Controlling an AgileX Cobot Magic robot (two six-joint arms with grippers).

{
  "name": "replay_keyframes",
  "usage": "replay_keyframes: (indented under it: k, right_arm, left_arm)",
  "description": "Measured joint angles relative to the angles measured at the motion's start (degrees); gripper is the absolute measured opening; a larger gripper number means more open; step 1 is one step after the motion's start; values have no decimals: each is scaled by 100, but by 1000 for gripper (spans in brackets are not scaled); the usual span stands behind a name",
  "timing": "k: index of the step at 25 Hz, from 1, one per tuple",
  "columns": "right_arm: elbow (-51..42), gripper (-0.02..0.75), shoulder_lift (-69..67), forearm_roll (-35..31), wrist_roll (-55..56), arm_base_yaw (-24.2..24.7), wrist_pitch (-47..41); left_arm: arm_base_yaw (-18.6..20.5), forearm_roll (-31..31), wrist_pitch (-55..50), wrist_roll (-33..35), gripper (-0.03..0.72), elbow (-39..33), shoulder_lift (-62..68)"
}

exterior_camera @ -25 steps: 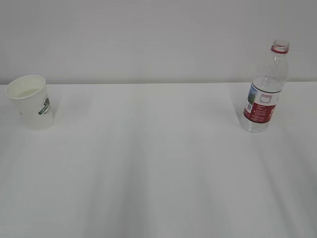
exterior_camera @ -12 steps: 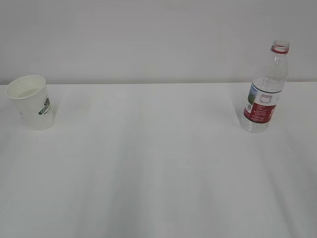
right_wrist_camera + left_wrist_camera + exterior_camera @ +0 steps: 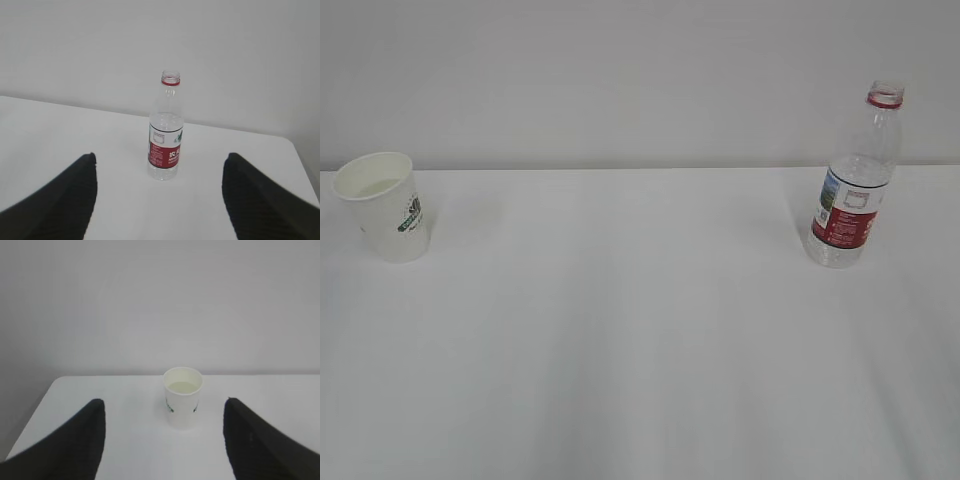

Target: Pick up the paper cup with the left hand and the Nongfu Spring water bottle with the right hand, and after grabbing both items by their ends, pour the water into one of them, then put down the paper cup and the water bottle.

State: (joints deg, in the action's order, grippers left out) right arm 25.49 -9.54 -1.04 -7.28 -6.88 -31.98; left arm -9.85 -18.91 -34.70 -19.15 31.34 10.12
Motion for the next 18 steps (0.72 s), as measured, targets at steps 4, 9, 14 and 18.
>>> replay_keyframes:
  k: [4, 9, 14, 18]
  right_arm:
    - [57, 588, 181, 9, 0, 0, -393]
    - [279, 587, 253, 13, 0, 0, -847]
    - [411, 587, 253, 22, 0, 0, -1357]
    - [437, 587, 253, 22, 0, 0, -1753]
  left_arm:
    - [0, 367, -750, 578, 534, 218, -4]
    - [0, 846, -1363, 1007, 534, 247, -4]
    - [0, 992, -1939, 1203, 533, 260, -4]
    - [0, 1053, -2270, 1227, 533, 400, -4]
